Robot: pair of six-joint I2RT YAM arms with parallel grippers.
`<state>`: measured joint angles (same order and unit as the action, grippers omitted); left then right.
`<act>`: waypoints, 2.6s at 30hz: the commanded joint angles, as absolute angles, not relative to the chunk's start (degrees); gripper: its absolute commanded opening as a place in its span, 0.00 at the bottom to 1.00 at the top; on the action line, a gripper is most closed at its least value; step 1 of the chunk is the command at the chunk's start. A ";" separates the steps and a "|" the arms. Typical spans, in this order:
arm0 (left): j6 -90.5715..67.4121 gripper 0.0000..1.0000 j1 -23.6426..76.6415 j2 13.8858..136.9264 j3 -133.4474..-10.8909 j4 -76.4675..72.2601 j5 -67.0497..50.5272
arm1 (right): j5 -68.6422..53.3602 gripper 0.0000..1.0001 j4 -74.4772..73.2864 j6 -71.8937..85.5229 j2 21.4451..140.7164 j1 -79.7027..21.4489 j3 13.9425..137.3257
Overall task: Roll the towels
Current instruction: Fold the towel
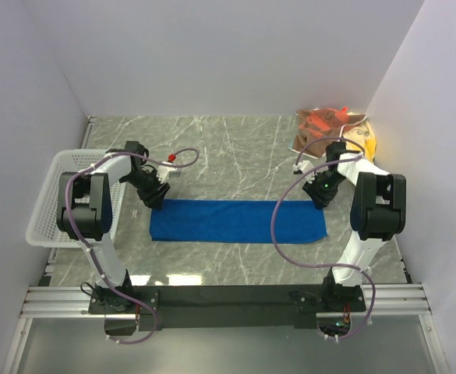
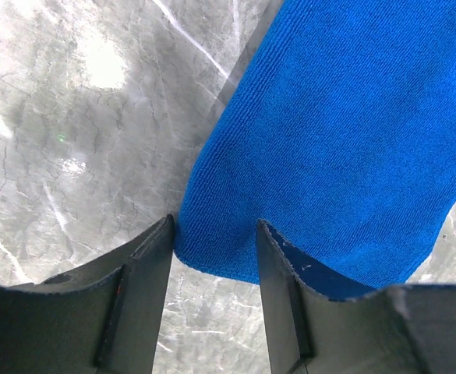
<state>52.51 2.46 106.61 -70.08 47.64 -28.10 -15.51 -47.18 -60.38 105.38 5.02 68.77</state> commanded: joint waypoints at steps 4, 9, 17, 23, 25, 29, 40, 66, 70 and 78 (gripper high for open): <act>53.70 0.52 2.64 107.40 -70.93 47.72 -27.77 | -14.85 0.54 -46.15 -61.26 105.82 4.40 71.63; 54.05 0.52 2.64 107.67 -70.93 47.81 -27.68 | -13.97 0.56 -43.68 -61.17 105.29 4.22 71.02; 53.79 0.37 2.64 108.37 -71.28 48.08 -27.86 | -15.55 0.26 -47.81 -64.77 106.87 3.08 72.41; 52.12 0.05 2.29 107.40 -70.93 46.76 -26.81 | -15.91 0.00 -52.11 -64.86 107.67 4.74 75.58; 50.46 0.01 1.50 106.70 -71.10 44.84 -26.46 | -16.35 0.00 -54.56 -64.86 108.02 6.75 77.42; 49.04 0.01 0.70 106.35 -71.89 42.19 -25.67 | -17.84 0.00 -60.89 -63.99 111.35 9.05 85.23; 45.88 0.06 0.79 108.46 -72.16 39.73 -25.31 | -18.29 0.01 -58.99 -57.75 117.07 8.09 86.66; 19.25 0.73 0.53 86.67 -71.37 32.87 -30.32 | -16.26 0.79 -49.40 -12.13 98.44 13.01 71.20; 18.72 0.72 0.53 84.64 -70.40 32.43 -31.29 | -16.17 0.72 -47.99 -11.16 99.23 12.31 67.86; 19.60 0.69 0.53 83.67 -69.43 32.78 -31.02 | -14.24 0.66 -45.00 -7.47 102.48 9.85 65.30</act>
<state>20.10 0.69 85.95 -69.47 33.71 -29.30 -15.59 -47.79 -10.02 101.51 11.16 65.98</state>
